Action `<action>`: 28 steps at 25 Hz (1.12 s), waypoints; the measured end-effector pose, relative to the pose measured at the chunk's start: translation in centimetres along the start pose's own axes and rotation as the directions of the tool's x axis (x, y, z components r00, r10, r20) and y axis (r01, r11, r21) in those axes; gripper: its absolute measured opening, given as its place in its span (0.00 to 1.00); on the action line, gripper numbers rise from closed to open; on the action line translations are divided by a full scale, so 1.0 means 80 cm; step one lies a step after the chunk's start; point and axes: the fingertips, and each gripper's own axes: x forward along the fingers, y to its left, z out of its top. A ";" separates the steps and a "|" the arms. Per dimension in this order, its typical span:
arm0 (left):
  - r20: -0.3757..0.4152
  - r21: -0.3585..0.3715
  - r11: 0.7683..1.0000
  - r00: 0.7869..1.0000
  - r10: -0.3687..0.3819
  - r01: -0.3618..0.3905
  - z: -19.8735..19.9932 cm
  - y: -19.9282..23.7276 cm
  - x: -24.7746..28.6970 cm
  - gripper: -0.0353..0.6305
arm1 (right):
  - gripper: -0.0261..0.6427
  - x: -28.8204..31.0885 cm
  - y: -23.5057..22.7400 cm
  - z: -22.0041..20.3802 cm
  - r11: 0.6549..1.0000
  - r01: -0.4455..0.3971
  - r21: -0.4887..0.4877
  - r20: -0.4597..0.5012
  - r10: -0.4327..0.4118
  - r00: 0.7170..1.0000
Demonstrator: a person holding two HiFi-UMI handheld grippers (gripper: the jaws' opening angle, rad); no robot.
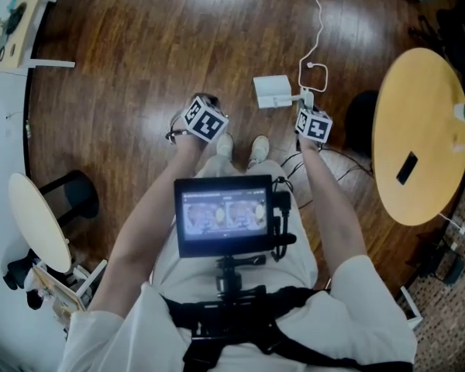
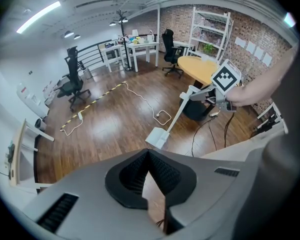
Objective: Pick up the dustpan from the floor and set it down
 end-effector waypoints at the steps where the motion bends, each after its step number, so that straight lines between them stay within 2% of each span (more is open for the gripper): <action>1: 0.004 0.007 1.000 1.000 -0.001 0.001 0.002 -0.002 -0.001 0.05 | 0.17 0.001 -0.003 -0.003 1.000 0.000 0.002 0.003 0.000 1.000; 9: -0.004 0.016 1.000 1.000 -0.002 0.002 0.002 -0.002 0.001 0.05 | 0.19 0.005 -0.006 -0.017 0.999 0.019 -0.027 0.011 -0.018 1.000; 13: -0.005 0.016 1.000 1.000 0.001 -0.001 -0.001 -0.005 0.005 0.05 | 0.22 0.008 0.002 -0.036 0.998 -0.001 -0.067 -0.053 -0.003 0.999; 17: 0.018 0.029 0.999 1.000 -0.021 0.021 0.013 -0.007 0.003 0.05 | 0.37 0.002 -0.003 -0.064 0.996 0.017 -0.093 -0.171 -0.033 0.985; 18: 0.015 0.026 0.999 1.000 -0.021 0.020 0.011 -0.007 0.006 0.05 | 0.48 0.003 -0.008 -0.071 0.996 0.022 -0.082 -0.192 -0.038 0.981; 19: 0.014 0.027 0.999 1.000 -0.021 0.021 0.010 -0.008 0.008 0.05 | 0.52 0.003 -0.012 -0.075 0.997 0.029 -0.074 -0.199 -0.043 0.979; 21: 0.022 0.037 0.999 0.999 -0.028 0.027 0.011 -0.005 0.009 0.05 | 0.59 0.001 -0.020 -0.065 0.995 0.063 -0.074 -0.177 -0.076 0.981; 25: 0.045 0.064 0.996 0.997 -0.062 0.059 0.003 0.008 0.001 0.05 | 0.60 -0.013 -0.018 -0.019 0.989 0.141 -0.053 -0.065 -0.145 0.987; 28: 0.047 0.083 0.994 0.996 -0.078 0.074 -0.016 0.020 -0.004 0.05 | 0.60 -0.031 -0.009 -0.022 0.987 0.158 -0.016 -0.056 -0.159 0.986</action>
